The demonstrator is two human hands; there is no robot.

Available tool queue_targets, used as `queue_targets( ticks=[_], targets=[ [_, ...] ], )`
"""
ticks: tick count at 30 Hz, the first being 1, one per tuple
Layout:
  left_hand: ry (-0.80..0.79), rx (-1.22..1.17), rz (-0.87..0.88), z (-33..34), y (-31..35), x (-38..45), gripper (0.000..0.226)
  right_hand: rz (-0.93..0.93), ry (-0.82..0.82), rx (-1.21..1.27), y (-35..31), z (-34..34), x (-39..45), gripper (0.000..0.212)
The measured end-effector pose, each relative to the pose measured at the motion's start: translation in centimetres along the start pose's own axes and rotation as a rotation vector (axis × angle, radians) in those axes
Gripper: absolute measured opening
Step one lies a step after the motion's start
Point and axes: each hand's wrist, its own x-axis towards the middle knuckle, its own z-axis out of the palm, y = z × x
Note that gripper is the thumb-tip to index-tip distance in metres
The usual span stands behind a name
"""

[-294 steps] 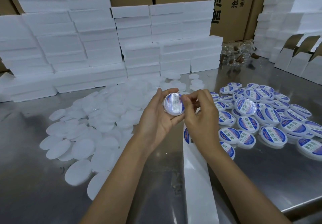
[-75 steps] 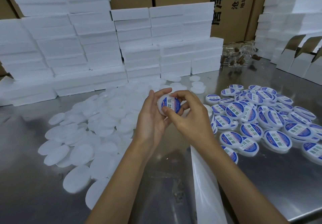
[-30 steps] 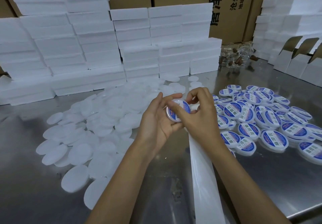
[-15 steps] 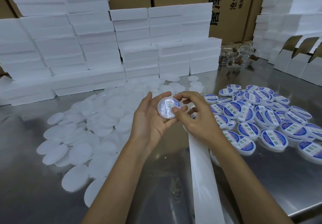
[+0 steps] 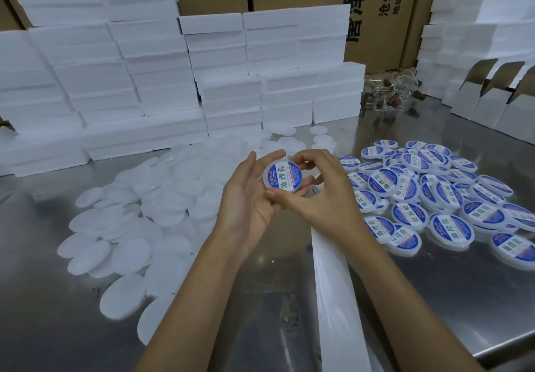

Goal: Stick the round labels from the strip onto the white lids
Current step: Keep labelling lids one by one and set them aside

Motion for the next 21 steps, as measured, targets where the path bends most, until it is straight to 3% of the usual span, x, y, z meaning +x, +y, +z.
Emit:
queue_targets(
  ticks=[5,8,11,14,17,21],
  targets=[
    [0.081,0.113,0.056,-0.8,0.0,0.2,0.062,0.107,0.239,-0.106,2.1,-2.3,1.3,0.049],
    [0.219,0.266,0.091,-1.7,-0.1,0.5,0.039,0.238,0.395,-0.39,5.1,-5.7,2.5,0.058],
    [0.346,0.422,0.08,-2.6,-0.6,0.9,0.031,0.381,0.341,-0.697,8.0,-8.5,2.7,0.069],
    [0.422,0.497,0.04,-3.4,-0.9,1.1,0.028,0.45,0.257,-0.826,9.2,-9.7,2.4,0.072],
    [0.476,0.518,-0.014,-4.0,-1.1,1.1,0.024,0.417,0.242,-0.805,8.8,-9.3,2.3,0.068],
    [0.532,0.531,0.018,-4.3,-1.7,1.5,0.023,0.226,0.253,-0.611,6.7,-7.3,3.4,0.043]
  ],
)
